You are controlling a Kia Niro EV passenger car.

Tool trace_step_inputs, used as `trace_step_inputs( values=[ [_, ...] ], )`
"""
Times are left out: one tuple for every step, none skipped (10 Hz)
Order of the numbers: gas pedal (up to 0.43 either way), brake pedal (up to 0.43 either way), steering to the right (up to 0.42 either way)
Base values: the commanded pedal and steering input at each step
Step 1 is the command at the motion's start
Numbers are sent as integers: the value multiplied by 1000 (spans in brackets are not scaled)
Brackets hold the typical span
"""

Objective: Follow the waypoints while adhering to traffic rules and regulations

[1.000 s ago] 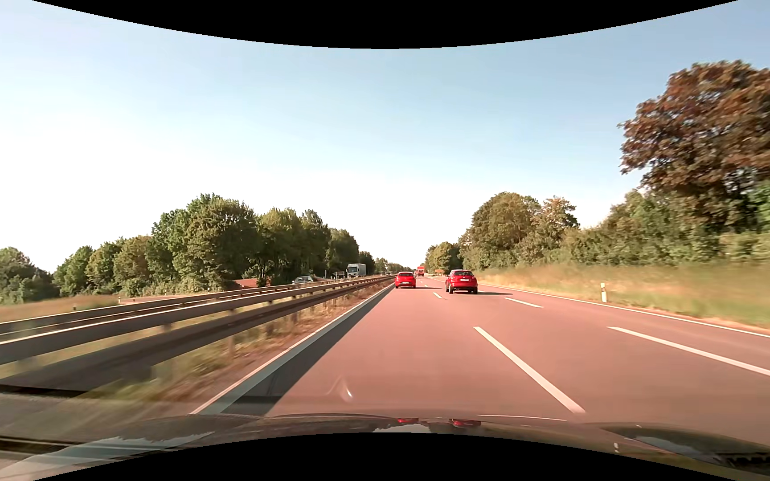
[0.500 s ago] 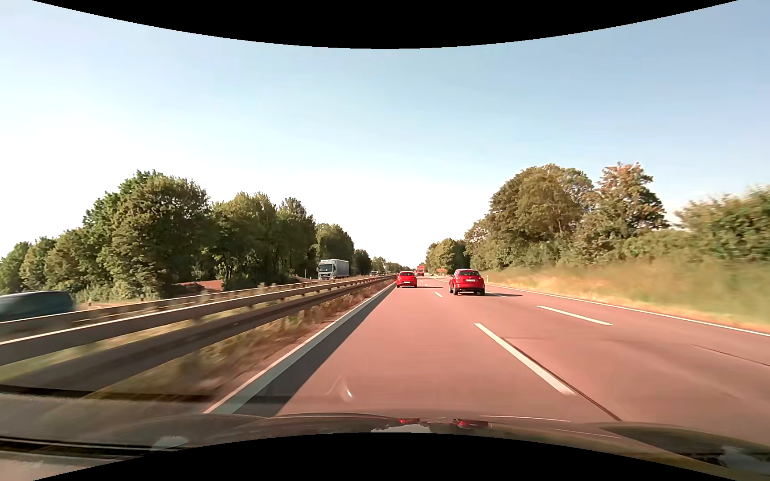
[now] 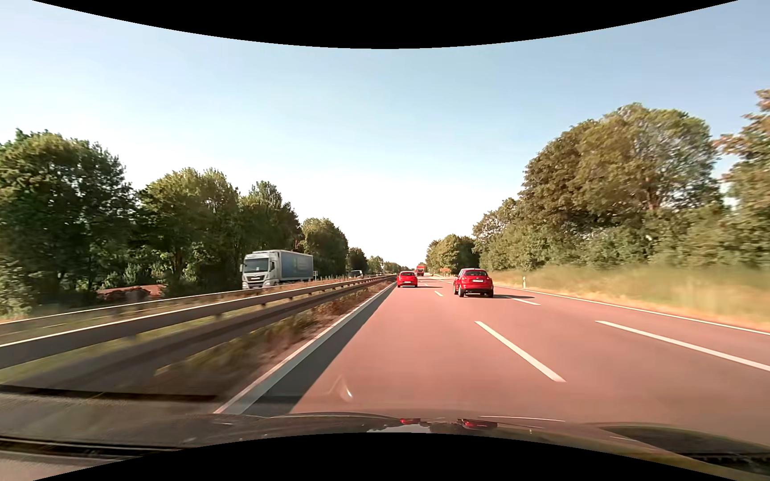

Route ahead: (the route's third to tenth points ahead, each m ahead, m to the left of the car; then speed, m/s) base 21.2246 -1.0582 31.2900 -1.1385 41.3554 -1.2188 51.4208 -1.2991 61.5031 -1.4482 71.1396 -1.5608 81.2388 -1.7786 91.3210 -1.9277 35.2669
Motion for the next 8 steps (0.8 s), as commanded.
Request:
trace_step_inputs(
  values=[
    [441,6,-1],
    [421,6,-1],
    [398,6,-1],
    [398,6,-1],
    [390,6,-1],
    [370,6,-1],
    [350,6,-2],
    [350,6,-1]
  ],
)
